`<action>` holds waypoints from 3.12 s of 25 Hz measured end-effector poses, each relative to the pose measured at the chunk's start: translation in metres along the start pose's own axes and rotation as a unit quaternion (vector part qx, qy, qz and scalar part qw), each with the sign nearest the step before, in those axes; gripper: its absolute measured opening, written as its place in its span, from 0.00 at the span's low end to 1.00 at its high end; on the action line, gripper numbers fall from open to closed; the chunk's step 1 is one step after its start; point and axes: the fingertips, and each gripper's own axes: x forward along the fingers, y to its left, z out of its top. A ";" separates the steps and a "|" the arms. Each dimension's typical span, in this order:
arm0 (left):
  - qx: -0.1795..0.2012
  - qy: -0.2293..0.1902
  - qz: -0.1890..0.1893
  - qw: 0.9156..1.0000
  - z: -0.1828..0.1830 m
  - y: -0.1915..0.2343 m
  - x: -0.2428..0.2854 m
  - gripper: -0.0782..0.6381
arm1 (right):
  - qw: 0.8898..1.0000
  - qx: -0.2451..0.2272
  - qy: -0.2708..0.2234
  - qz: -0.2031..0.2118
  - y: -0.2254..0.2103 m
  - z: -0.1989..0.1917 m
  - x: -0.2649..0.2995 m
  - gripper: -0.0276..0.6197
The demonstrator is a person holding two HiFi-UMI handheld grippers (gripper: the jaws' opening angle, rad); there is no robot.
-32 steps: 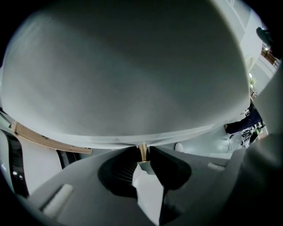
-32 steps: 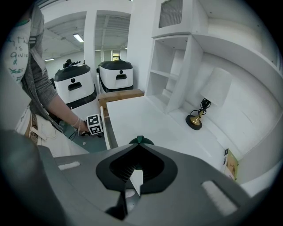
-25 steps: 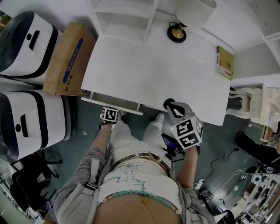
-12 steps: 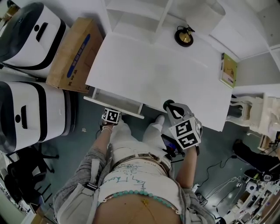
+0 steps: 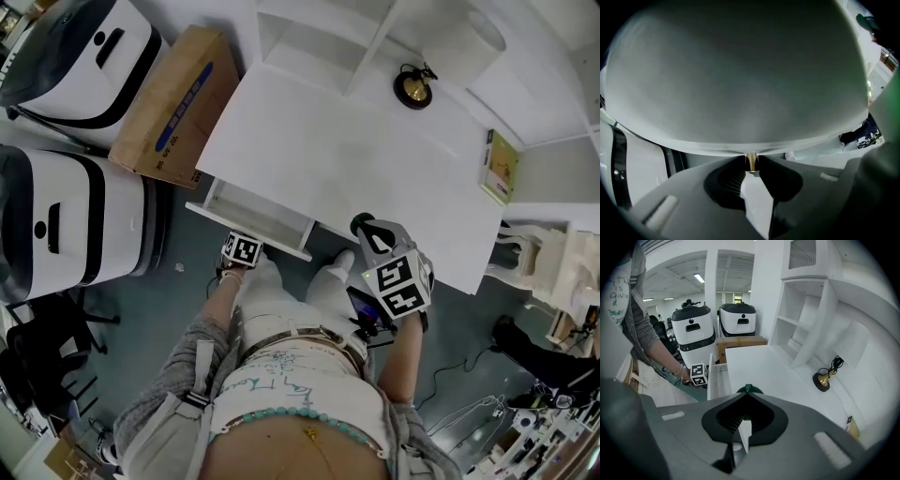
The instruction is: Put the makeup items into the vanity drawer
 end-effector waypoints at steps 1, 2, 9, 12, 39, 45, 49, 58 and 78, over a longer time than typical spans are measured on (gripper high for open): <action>0.000 0.000 0.000 1.000 -0.002 0.000 0.000 0.24 | 1.000 -0.003 -0.001 0.002 0.001 0.001 0.001 0.09; 0.000 0.000 0.000 1.000 -0.004 -0.001 -0.001 0.24 | 1.000 -0.006 -0.001 0.005 0.001 0.002 0.003 0.09; 0.001 0.000 0.005 1.000 -0.016 -0.001 -0.004 0.24 | 0.999 -0.029 -0.003 0.019 0.007 0.011 0.010 0.09; 0.000 0.001 0.004 1.000 -0.019 -0.002 -0.005 0.24 | 0.999 -0.037 -0.003 0.025 0.008 0.014 0.012 0.09; 0.001 0.003 0.008 1.000 -0.046 -0.005 -0.012 0.24 | 0.994 -0.088 -0.009 0.067 0.029 0.043 0.037 0.09; 0.001 0.004 0.010 1.000 -0.053 -0.006 -0.013 0.24 | 0.992 -0.099 -0.010 0.076 0.032 0.047 0.041 0.09; 0.001 0.006 0.011 1.000 -0.056 -0.006 -0.014 0.24 | 0.991 -0.107 -0.009 0.081 0.034 0.052 0.045 0.09; 0.001 0.005 0.011 1.000 -0.057 -0.006 -0.013 0.24 | 0.986 -0.132 -0.011 0.105 0.050 0.066 0.064 0.09; -0.003 0.002 0.005 1.000 -0.055 -0.005 -0.013 0.24 | 0.978 -0.149 -0.011 0.145 0.082 0.075 0.103 0.09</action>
